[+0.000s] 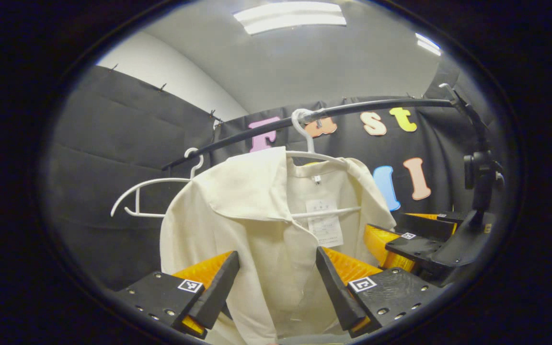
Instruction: Grasp the clothes on the hanger with both hands and then place them into the laundry hamper below.
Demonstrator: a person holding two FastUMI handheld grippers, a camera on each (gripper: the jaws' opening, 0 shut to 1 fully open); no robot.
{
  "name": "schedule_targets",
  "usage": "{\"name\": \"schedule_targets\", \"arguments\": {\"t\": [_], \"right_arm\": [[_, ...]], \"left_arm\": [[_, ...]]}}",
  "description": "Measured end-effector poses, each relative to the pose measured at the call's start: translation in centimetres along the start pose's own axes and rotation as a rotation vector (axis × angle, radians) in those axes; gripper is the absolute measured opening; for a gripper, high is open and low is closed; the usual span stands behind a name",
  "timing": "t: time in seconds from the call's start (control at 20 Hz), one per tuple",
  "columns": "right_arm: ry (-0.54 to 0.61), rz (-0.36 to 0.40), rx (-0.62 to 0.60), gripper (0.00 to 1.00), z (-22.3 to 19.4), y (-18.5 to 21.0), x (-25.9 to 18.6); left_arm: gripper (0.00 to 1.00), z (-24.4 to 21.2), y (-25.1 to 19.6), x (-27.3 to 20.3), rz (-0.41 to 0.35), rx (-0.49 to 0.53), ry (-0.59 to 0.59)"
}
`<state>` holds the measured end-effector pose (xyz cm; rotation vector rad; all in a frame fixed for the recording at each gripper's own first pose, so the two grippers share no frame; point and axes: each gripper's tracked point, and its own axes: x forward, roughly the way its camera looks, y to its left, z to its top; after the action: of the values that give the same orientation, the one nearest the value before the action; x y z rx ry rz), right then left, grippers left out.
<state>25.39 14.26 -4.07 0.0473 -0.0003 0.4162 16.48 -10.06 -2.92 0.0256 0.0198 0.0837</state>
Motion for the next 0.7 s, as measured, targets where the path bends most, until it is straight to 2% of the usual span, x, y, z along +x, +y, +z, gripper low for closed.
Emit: {"name": "schedule_targets", "arguments": {"t": [0.25,0.5,0.7], "right_arm": [[0.047,0.007,0.016,0.98,-1.9,-0.5,1.8],[0.055,0.005,0.023,0.98,-2.4,-1.3,3.2],[0.072,-0.009,0.018,0.98,-2.8,-1.7,4.1]], "left_arm": [[0.94,-0.6,-0.6,1.3,0.019,0.017,0.008],[0.94,-2.4,0.4,3.4,0.102,0.038,0.048],[0.94,-2.3,1.3,3.4,0.161,0.040,0.033]]}}
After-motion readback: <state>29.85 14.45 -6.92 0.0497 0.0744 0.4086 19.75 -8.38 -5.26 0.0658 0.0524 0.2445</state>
